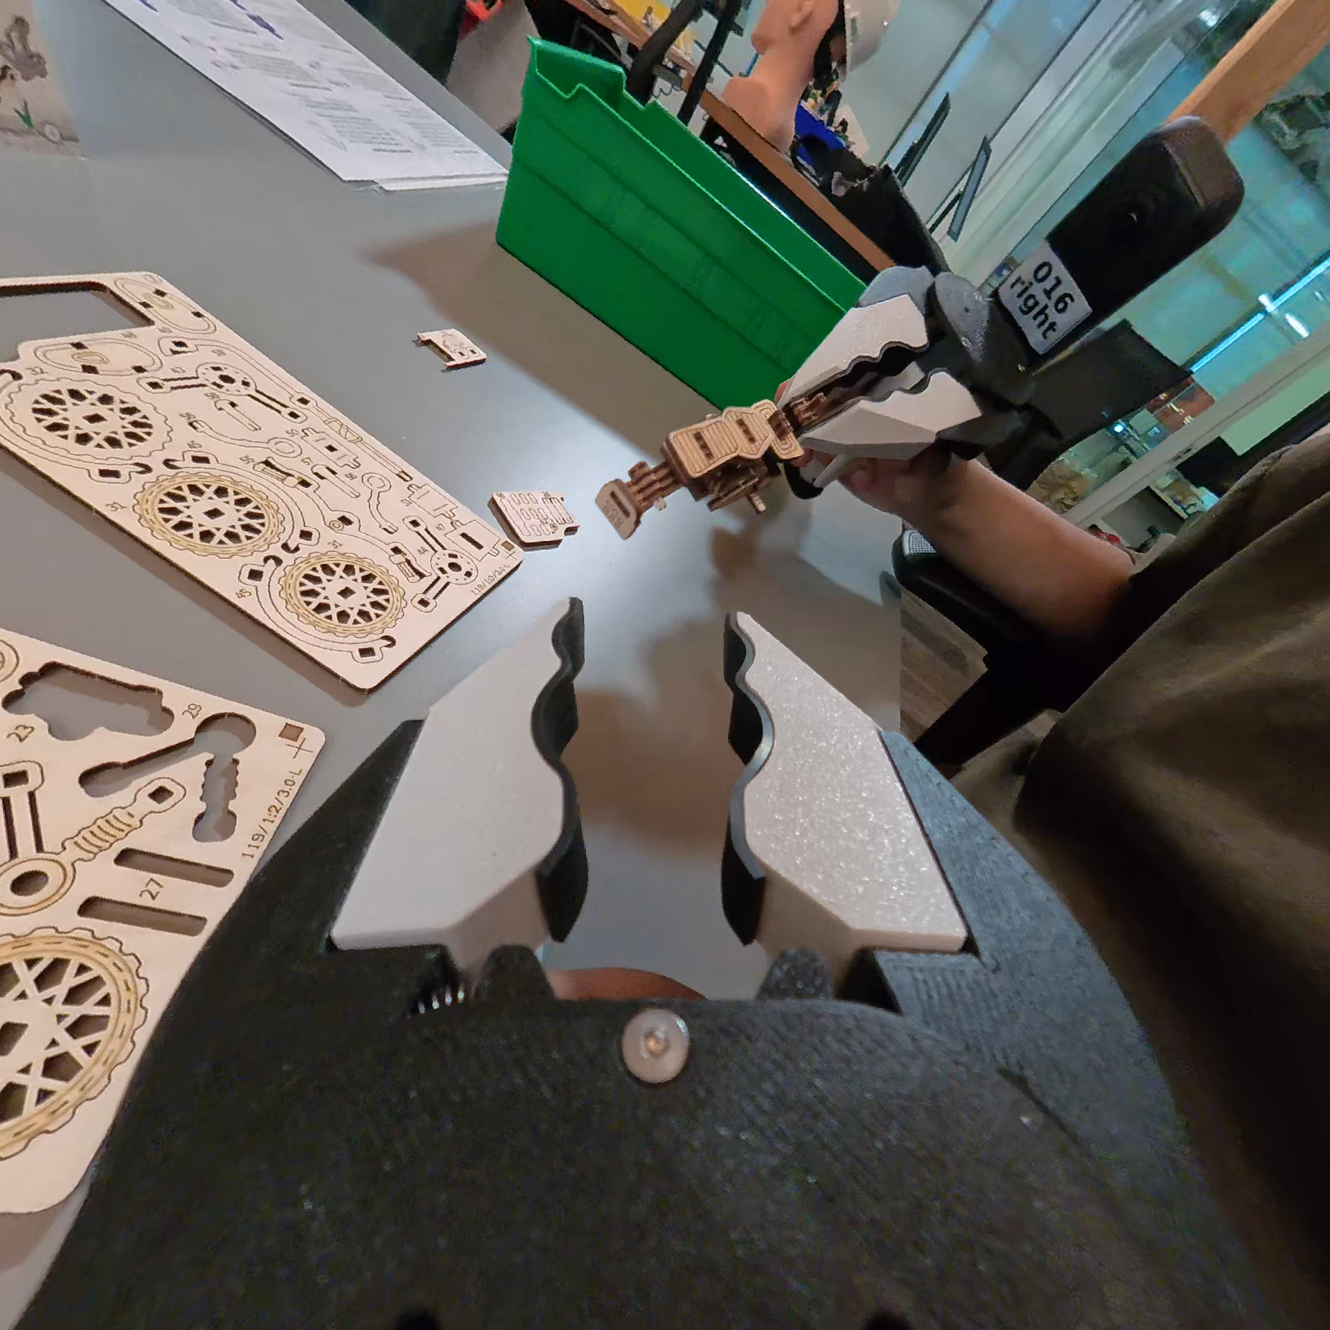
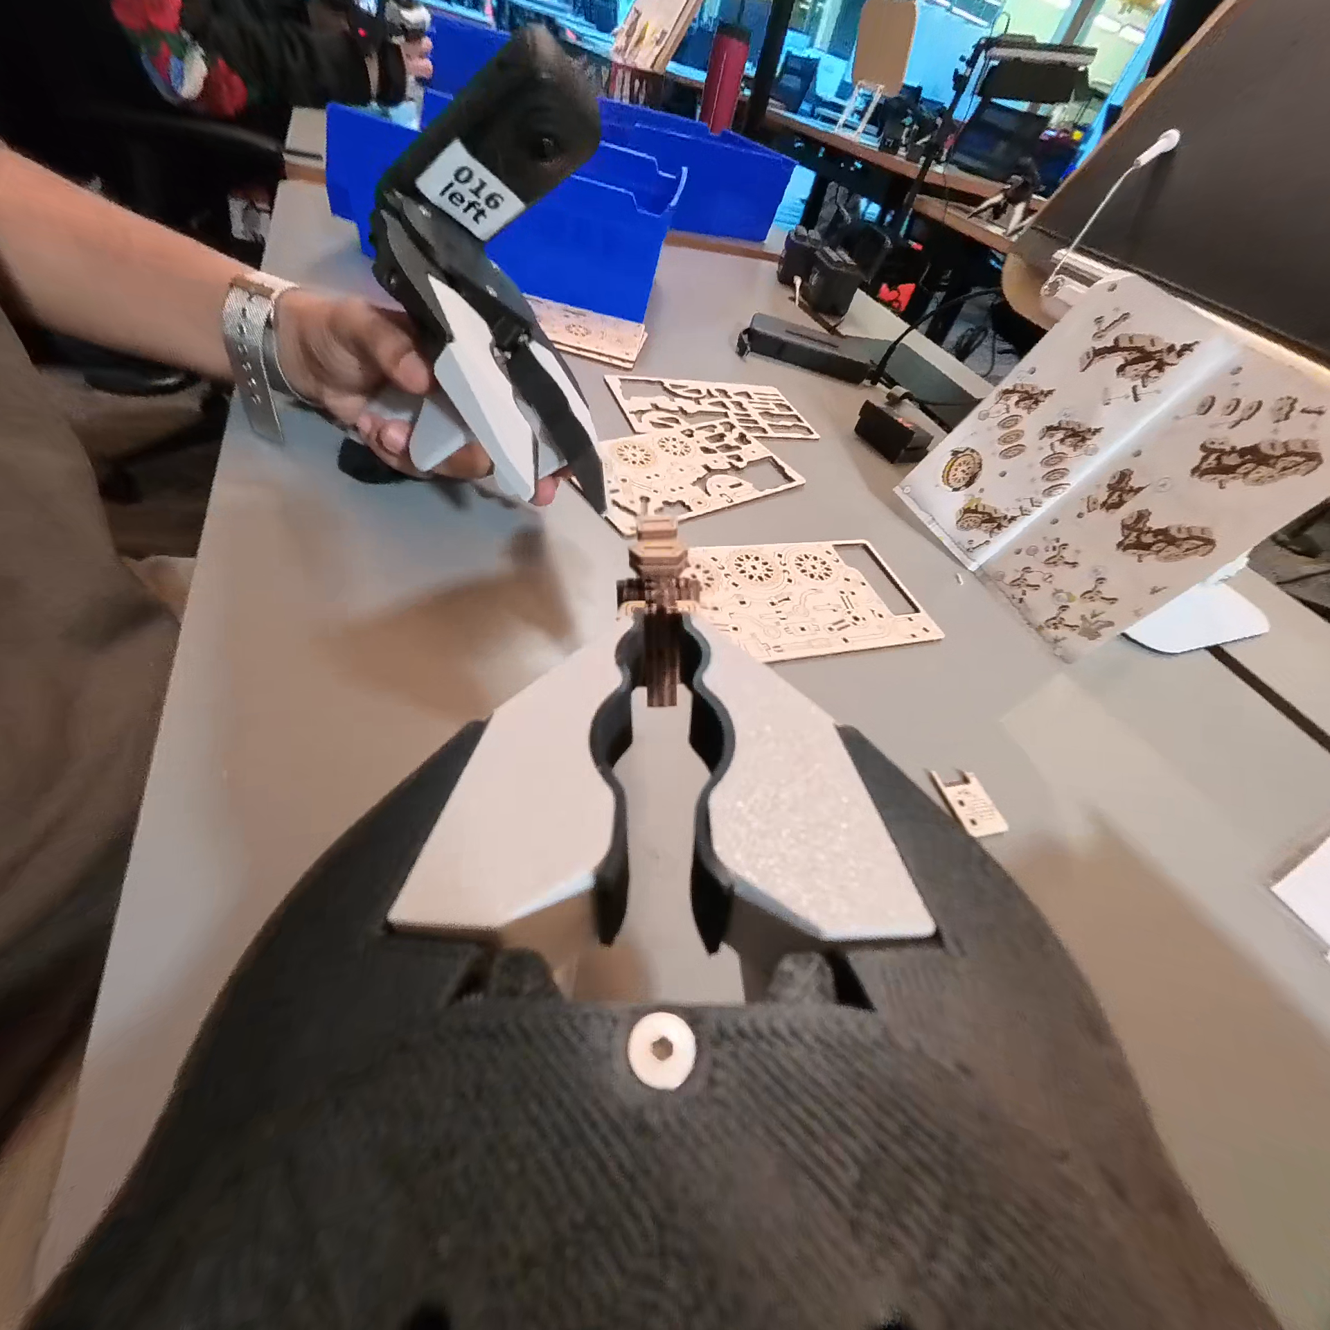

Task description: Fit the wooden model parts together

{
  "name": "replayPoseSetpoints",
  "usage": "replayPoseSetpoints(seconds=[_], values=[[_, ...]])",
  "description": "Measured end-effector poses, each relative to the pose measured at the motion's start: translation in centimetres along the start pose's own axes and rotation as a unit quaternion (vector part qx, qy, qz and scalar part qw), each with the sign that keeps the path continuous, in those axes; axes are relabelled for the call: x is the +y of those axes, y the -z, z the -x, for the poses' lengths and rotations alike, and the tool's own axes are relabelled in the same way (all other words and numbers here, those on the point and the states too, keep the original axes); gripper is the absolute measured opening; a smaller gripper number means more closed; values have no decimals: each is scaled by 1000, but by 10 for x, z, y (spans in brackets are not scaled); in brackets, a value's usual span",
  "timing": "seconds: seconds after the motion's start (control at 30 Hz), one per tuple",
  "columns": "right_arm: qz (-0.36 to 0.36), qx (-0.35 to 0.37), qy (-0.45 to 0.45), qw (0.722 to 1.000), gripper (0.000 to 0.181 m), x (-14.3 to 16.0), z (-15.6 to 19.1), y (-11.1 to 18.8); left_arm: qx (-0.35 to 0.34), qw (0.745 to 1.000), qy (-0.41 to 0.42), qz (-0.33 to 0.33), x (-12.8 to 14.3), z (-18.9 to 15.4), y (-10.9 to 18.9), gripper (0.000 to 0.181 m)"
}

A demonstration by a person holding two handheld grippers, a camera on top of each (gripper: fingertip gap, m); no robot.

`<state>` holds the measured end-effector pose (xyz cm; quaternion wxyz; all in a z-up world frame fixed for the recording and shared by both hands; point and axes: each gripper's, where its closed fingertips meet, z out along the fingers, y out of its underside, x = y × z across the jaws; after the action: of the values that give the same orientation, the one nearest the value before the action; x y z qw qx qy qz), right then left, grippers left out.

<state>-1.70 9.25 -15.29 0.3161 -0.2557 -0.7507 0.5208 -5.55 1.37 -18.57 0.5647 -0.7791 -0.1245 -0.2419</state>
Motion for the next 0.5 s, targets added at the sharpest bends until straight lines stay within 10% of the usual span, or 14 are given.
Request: replayPoseSetpoints(seconds=[0.5], values=[[-26, -32, -61, 997, 6, -6, 6, -1, -14, 999, -22, -26, -7, 0, 1, 39]])
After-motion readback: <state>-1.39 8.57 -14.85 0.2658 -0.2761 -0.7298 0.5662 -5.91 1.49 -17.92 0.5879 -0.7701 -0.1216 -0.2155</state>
